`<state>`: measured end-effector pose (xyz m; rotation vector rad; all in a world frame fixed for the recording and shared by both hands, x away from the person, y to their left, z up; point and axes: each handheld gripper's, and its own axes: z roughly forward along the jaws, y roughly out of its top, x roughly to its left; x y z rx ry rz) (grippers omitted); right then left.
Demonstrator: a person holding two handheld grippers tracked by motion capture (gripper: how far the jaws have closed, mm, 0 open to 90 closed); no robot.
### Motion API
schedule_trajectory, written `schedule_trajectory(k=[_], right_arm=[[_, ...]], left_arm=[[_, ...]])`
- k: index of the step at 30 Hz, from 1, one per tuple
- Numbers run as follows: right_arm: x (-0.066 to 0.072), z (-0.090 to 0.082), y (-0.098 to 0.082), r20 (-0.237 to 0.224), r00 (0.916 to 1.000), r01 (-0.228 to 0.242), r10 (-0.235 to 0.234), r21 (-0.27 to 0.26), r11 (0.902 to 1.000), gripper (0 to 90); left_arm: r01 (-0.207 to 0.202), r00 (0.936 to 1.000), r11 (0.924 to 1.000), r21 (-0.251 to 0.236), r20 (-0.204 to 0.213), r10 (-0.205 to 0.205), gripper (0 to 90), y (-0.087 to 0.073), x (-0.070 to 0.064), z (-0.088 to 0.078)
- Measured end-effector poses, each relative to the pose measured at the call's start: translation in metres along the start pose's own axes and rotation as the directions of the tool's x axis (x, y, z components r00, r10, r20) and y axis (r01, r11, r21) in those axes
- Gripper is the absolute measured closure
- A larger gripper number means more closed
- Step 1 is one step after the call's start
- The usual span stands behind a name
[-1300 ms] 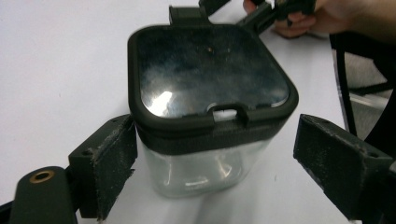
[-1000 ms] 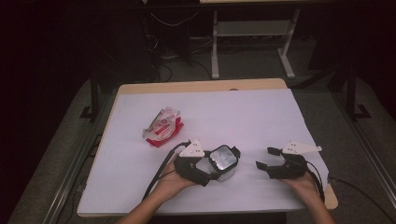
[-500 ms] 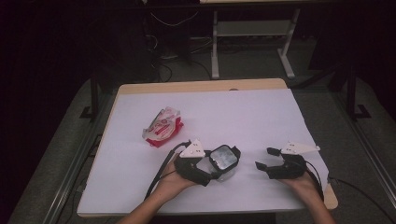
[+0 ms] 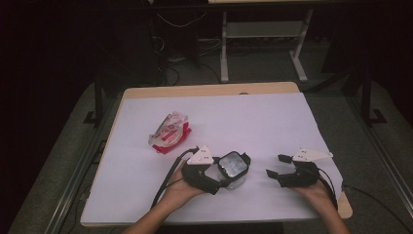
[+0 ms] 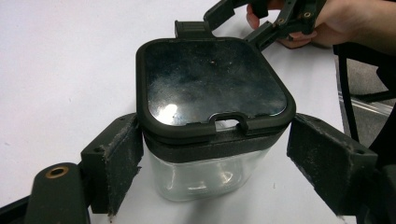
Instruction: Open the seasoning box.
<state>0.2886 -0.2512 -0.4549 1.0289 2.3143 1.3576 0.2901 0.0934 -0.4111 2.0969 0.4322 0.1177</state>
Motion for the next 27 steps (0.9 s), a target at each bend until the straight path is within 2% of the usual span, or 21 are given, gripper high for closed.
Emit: schedule_trajectory(k=[7, 8, 9, 19, 27], right_arm=[[0.0002, 0.0007, 0.0001, 0.002, 1.0, 0.004, -0.004, 0.005, 1.0, 21.6], [0.0002, 0.0007, 0.0001, 0.002, 1.0, 0.004, -0.004, 0.006, 1.0, 21.6], [0.0002, 0.001, 0.0002, 0.0, 1.0, 0.003, -0.003, 0.006, 1.0, 21.7], [0.0005, 0.0015, 0.0002, -0.001, 1.0, 0.007, -0.007, 0.009, 0.9999, 21.7], [0.0006, 0.0015, 0.0003, 0.0, 1.0, 0.006, -0.006, 0.012, 0.9999, 21.8]], left_arm=[[0.003, 0.9999, 1.0, -0.002, -0.01, -0.003, 18.3, 0.0007, -0.0022, -0.0005], [-0.003, 1.0, 1.0, -0.006, -0.009, 0.003, 18.2, 0.0009, -0.0018, -0.001], [0.009, 0.9999, 0.9998, -0.02, -0.005, -0.01, 18.3, 0.0013, -0.0016, -0.0016], [0.015, 0.9999, 0.9992, -0.038, -0.004, -0.015, 18.4, 0.0043, -0.0021, -0.0042], [0.015, 0.9999, 0.9992, -0.037, -0.007, -0.015, 18.4, 0.0051, -0.0029, -0.0044]])
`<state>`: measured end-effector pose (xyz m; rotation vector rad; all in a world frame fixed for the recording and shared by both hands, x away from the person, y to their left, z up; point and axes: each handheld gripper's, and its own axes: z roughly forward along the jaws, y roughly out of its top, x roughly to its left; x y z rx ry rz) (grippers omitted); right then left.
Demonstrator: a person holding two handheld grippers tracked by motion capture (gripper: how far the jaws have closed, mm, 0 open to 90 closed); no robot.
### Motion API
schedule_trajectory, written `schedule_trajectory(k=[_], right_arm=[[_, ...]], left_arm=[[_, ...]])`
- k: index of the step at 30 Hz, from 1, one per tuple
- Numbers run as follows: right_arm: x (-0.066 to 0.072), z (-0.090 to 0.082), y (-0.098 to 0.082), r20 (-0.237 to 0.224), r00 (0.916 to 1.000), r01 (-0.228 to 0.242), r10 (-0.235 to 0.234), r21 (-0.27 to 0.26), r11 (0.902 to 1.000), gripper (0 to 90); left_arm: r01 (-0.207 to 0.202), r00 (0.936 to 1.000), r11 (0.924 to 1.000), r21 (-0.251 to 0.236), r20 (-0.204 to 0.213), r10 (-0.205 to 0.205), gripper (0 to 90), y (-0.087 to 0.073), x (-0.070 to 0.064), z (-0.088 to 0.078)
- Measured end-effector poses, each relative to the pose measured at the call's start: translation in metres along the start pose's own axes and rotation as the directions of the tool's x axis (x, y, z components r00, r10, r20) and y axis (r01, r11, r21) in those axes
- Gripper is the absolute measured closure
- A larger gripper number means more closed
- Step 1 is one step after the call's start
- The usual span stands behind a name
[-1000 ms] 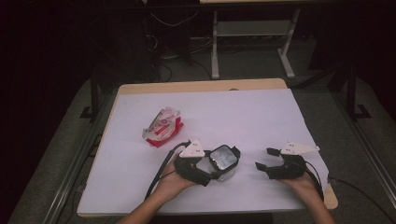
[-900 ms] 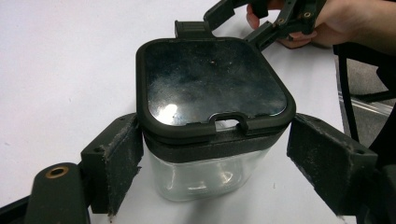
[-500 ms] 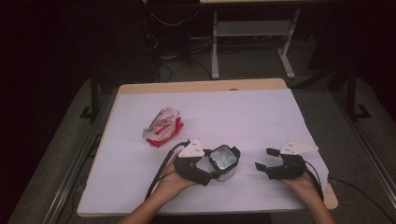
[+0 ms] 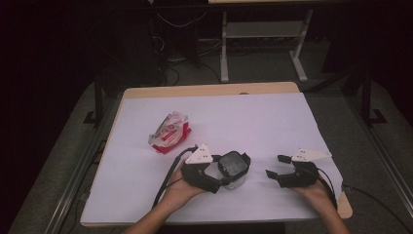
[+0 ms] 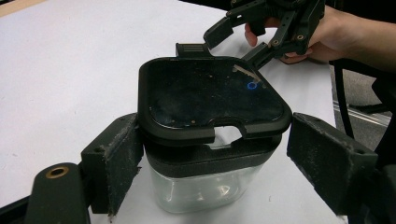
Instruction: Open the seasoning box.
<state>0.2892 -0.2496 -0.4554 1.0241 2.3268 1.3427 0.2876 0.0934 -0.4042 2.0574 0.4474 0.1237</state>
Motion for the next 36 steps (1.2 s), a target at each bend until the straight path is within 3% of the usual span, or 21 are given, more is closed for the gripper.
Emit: schedule_trajectory(k=[14, 20, 26, 28, 29, 30, 31, 34, 36], right_arm=[[0.0009, 0.0004, 0.0001, 0.001, 0.9999, 0.012, -0.012, 0.005, 0.9999, 21.8], [0.0009, 0.0009, 0.0002, 0.0, 1.0, 0.008, -0.008, 0.006, 0.9999, 21.8], [0.0008, 0.001, 0.0003, 0.001, 0.9999, 0.015, -0.015, 0.009, 0.9998, 21.8], [0.0013, 0.001, 0.0003, 0.003, 0.9998, 0.018, -0.018, 0.011, 0.9998, 21.8], [0.0013, 0.001, 0.0003, 0.003, 0.9998, 0.018, -0.018, 0.011, 0.9998, 21.8], [0.0016, 0.0012, 0.0003, 0.003, 0.9998, 0.019, -0.019, 0.012, 0.9998, 21.8], [0.0016, 0.0012, 0.0003, 0.003, 0.9998, 0.019, -0.019, 0.012, 0.9998, 21.8], [0.0012, 0.0011, 0.0003, 0.003, 0.9999, 0.016, -0.016, 0.013, 0.9998, 21.8], [0.0011, 0.0012, 0.0003, 0.002, 0.9999, 0.014, -0.014, 0.014, 0.9998, 21.8]], left_arm=[[-0.022, 0.9996, 0.9994, -0.025, -0.018, 0.022, 20.7, 0.0037, -0.0025, -0.005], [-0.02, 0.9997, 0.9992, -0.036, -0.012, 0.02, 28.7, 0.0042, -0.0019, -0.0067], [-0.055, 0.9984, 0.998, -0.033, -0.017, 0.054, 40.3, 0.0043, -0.0014, -0.006], [-0.049, 0.9988, 0.9981, -0.039, -0.007, 0.048, 52.9, 0.005, -0.0002, -0.006], [-0.049, 0.9988, 0.9981, -0.037, -0.001, 0.049, 52.9, 0.0055, 0.0006, -0.0059], [-0.048, 0.9988, 0.9982, -0.036, 0.009, 0.048, 60.9, 0.0058, 0.0014, -0.0053], [-0.053, 0.9985, 0.9981, -0.031, 0.01, 0.053, 60.9, 0.0066, 0.0021, -0.0046], [-0.058, 0.9983, 0.998, -0.025, -0.003, 0.058, 72.7, 0.0077, 0.0023, -0.0029], [-0.059, 0.9982, 0.998, -0.024, 0.009, 0.059, 86.2, 0.0071, 0.0032, -0.0023]])
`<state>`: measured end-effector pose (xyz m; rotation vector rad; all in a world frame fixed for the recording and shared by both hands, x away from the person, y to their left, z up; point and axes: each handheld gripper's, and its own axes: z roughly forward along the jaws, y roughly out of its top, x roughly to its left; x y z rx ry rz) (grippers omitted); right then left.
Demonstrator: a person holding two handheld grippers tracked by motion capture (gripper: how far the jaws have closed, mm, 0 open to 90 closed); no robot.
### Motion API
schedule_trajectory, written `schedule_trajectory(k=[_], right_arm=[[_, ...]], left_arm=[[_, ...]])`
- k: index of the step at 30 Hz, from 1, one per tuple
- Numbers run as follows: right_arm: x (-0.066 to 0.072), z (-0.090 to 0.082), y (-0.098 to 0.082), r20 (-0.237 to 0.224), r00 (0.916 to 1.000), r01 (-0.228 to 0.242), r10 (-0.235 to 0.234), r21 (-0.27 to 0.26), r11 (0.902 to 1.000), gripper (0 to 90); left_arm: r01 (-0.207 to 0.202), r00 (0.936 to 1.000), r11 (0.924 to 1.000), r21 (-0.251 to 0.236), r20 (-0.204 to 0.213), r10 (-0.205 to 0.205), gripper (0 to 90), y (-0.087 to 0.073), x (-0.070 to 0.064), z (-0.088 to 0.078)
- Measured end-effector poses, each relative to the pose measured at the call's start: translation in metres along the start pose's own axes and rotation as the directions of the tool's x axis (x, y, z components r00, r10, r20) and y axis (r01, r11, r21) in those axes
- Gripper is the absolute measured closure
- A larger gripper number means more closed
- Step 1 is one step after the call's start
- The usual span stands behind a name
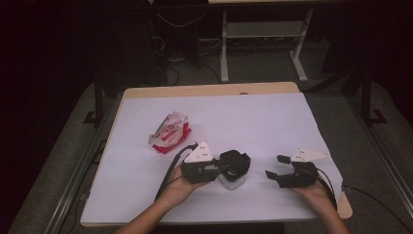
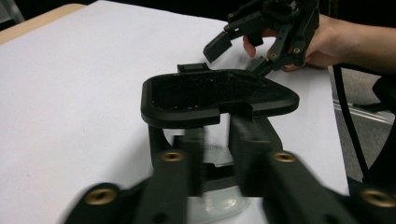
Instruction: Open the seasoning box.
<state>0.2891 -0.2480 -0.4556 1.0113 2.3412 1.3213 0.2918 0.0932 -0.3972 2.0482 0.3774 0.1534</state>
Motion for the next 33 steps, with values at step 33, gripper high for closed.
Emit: schedule_trajectory(k=[33], right_arm=[[-0.002, 0.0, 0.0, -0.014, 0.9997, -0.019, 0.019, 0.002, 0.9998, 21.9]], left_arm=[[-0.042, 0.9972, 0.999, -0.013, 0.061, 0.043, 89.7, 0.034, 0.007, -0.001]])
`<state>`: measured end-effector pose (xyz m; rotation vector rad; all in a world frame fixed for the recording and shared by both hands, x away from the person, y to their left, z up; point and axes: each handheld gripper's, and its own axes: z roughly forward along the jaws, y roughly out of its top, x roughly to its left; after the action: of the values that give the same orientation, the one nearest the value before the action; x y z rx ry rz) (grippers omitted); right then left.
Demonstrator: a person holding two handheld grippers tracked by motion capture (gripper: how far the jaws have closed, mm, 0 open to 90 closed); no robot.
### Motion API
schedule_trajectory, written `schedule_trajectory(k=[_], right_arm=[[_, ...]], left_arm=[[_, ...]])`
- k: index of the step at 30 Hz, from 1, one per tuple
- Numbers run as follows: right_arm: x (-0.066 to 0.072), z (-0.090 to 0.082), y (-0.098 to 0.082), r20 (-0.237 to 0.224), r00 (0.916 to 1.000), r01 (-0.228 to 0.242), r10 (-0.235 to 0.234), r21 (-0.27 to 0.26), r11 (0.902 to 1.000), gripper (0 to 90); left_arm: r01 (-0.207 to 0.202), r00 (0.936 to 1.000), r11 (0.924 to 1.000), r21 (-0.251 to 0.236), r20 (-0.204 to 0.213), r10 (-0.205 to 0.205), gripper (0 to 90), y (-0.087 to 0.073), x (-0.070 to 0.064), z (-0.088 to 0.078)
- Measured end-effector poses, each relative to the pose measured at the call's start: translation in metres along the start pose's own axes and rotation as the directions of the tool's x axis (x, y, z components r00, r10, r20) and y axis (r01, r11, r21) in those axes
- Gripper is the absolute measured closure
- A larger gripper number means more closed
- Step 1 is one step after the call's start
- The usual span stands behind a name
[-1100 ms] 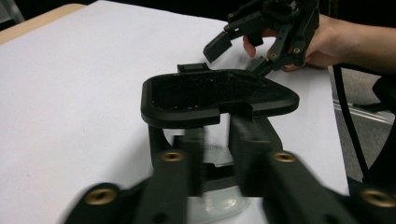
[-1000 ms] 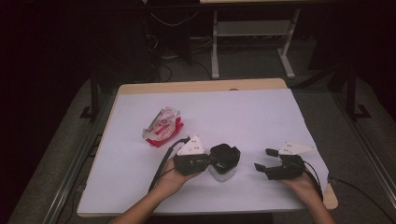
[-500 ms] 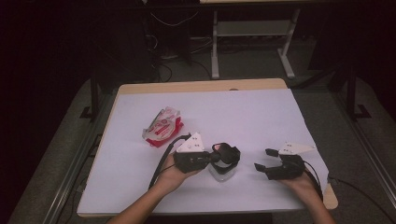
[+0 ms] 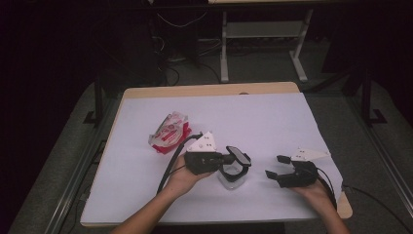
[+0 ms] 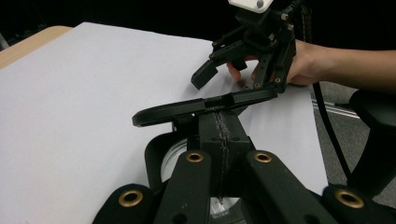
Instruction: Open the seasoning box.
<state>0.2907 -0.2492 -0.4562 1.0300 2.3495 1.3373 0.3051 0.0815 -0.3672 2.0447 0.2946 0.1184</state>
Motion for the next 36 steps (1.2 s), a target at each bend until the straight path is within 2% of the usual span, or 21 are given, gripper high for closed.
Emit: schedule_trajectory(k=[7, 15, 36], right_arm=[[-0.001, 0.001, 0.0, -0.006, 0.9999, -0.009, 0.009, 0.005, 0.9999, 21.9], [0.001, 0.001, 0.0, 0.0, 1.0, 0.005, -0.005, 0.006, 1.0, 22.0], [0.001, 0.001, 0.0, -0.001, 0.9999, 0.015, -0.015, 0.005, 0.9999, 22.0]], left_arm=[[-0.012, 0.9999, 0.9999, -0.006, 0.006, 0.012, 89.7, 0.008, 0.003, 0.005], [-0.023, 0.9996, 0.9994, -0.026, 0.013, 0.023, 89.8, 0.019, 0.005, 0.011], [-0.029, 0.9993, 0.9991, -0.03, 0.02, 0.03, 89.8, 0.028, 0.012, 0.027]])
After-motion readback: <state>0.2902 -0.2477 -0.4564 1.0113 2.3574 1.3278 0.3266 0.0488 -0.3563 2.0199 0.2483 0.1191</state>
